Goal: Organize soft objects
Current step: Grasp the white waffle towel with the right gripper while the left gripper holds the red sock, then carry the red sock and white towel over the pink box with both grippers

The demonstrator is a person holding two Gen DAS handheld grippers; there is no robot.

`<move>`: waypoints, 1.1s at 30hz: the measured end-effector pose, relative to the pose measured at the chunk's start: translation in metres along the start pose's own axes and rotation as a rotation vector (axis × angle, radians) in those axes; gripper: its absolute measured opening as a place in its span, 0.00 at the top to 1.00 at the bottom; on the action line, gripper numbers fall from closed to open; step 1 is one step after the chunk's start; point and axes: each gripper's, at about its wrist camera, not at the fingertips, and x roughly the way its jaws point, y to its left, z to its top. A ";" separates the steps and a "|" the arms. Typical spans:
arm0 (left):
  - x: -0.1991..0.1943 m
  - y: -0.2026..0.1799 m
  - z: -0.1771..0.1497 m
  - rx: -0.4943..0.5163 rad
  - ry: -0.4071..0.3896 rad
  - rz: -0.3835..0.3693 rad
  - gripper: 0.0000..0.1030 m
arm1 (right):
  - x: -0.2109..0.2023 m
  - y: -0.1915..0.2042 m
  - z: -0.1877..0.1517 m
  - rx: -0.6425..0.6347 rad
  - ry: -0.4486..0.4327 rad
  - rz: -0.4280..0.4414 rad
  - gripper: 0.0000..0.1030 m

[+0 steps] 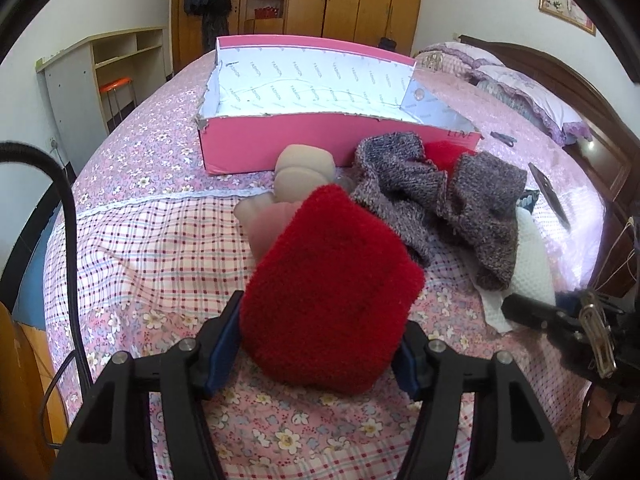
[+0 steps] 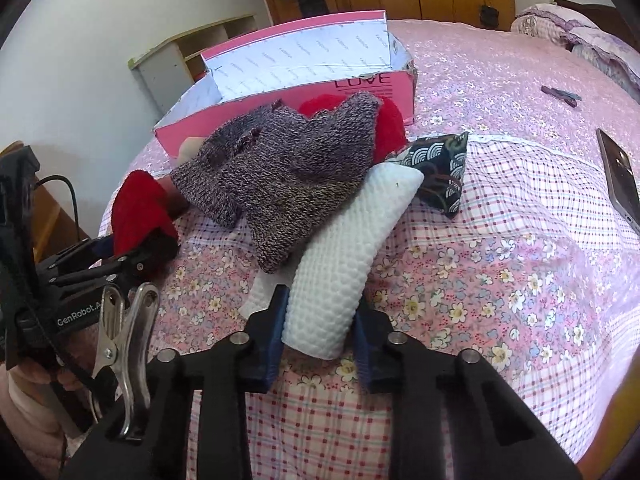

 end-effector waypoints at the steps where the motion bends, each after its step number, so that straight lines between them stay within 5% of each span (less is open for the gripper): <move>1: 0.000 0.000 0.000 -0.001 0.001 0.000 0.37 | -0.001 0.000 0.000 0.000 -0.003 0.000 0.76; 8: -0.010 0.004 -0.004 -0.015 -0.007 -0.014 0.48 | -0.017 0.008 -0.008 -0.023 -0.049 -0.009 0.90; 33: -0.076 -0.005 -0.015 0.014 -0.091 -0.103 0.48 | -0.080 0.052 -0.012 -0.183 -0.229 0.026 0.91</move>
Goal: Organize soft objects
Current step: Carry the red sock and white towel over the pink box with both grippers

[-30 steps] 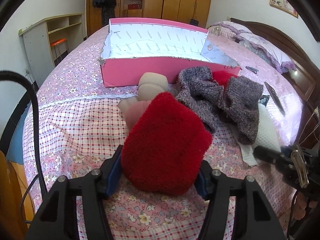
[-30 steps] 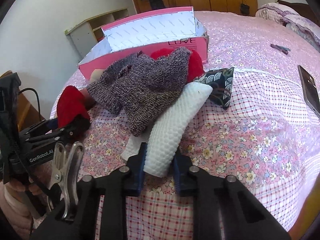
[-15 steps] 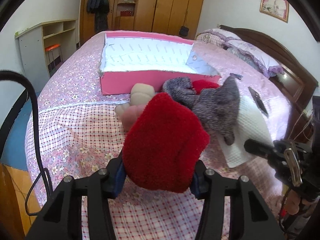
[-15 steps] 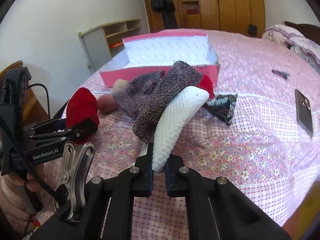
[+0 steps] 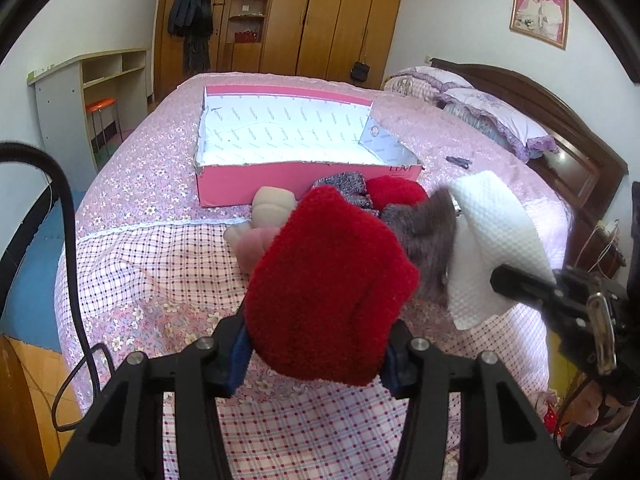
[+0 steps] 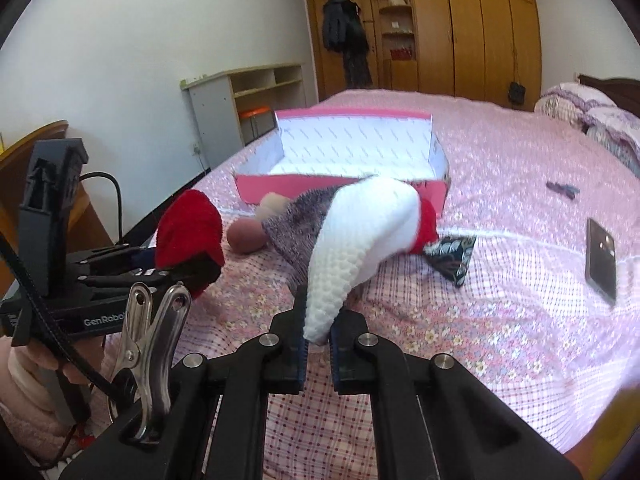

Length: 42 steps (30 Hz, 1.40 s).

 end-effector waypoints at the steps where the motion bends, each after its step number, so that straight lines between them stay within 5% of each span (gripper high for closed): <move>1: -0.001 -0.001 0.000 0.001 -0.002 0.001 0.48 | -0.001 0.002 0.001 -0.006 -0.004 0.000 0.91; 23: -0.030 -0.014 0.050 0.035 -0.057 -0.042 0.48 | -0.008 0.006 0.030 -0.073 -0.021 0.024 0.91; 42: -0.001 -0.002 0.109 0.014 -0.066 0.017 0.48 | 0.013 -0.007 0.075 -0.103 -0.009 0.019 0.91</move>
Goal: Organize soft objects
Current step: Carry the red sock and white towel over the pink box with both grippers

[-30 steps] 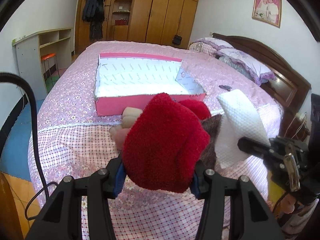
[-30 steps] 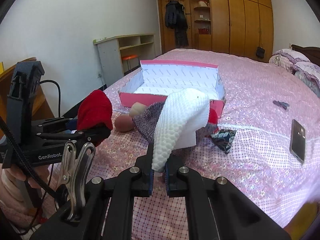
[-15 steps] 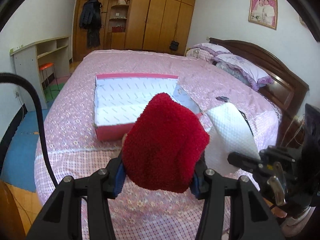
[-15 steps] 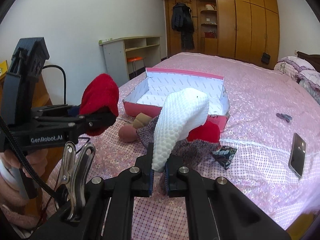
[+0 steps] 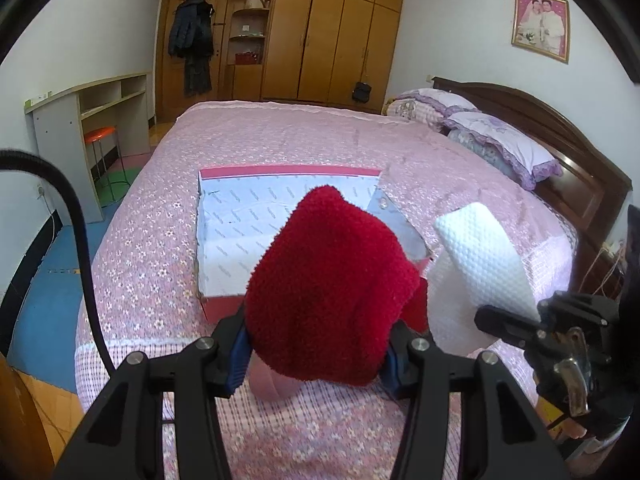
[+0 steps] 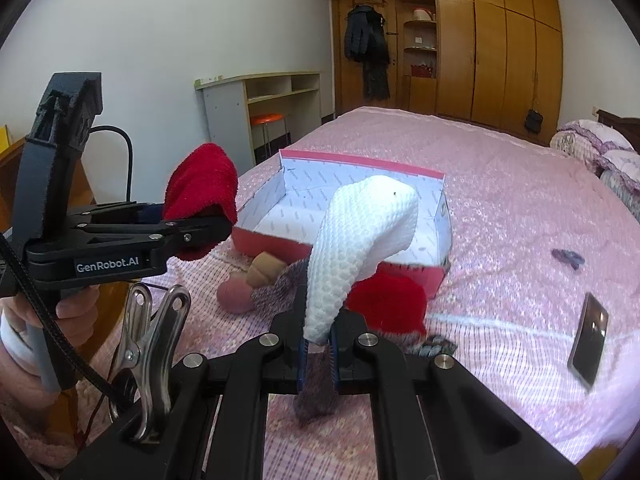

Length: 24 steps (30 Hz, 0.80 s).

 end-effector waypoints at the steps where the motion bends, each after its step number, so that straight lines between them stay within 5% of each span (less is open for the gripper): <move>1: 0.004 0.000 0.003 -0.001 0.002 0.004 0.48 | 0.003 0.000 0.003 -0.004 0.000 0.000 0.91; 24: 0.104 0.027 0.049 0.006 0.048 0.077 0.48 | 0.085 -0.046 0.057 0.013 0.038 -0.049 0.91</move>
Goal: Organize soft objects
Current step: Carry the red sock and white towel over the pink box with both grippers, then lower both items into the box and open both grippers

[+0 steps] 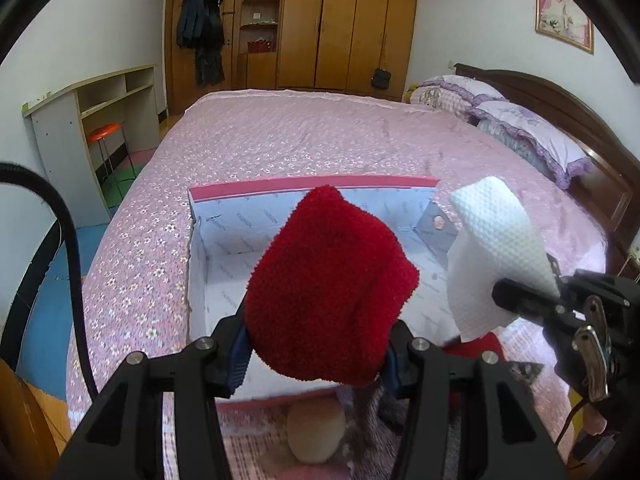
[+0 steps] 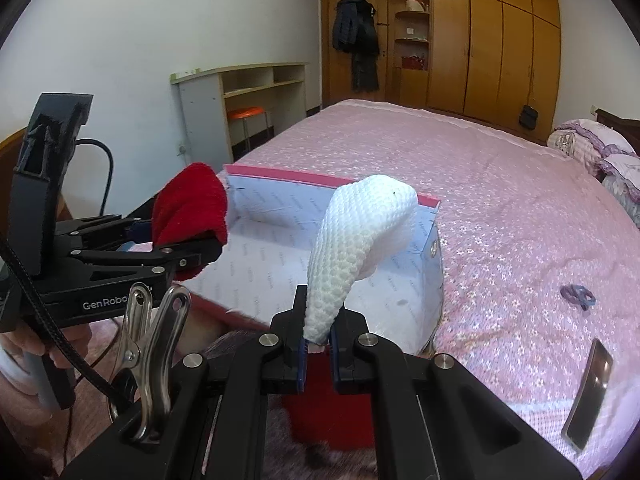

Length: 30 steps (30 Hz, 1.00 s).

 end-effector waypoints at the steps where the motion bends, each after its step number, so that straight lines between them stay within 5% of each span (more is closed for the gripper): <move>1: 0.006 0.001 0.002 0.001 0.002 0.004 0.48 | 0.006 -0.003 0.002 0.003 0.007 -0.006 0.91; 18: 0.107 0.006 0.001 0.014 0.173 0.005 0.47 | 0.103 -0.028 0.013 0.004 0.154 -0.040 0.91; 30: 0.124 -0.004 0.004 0.039 0.155 0.034 0.45 | 0.139 -0.041 0.007 0.037 0.222 -0.047 0.91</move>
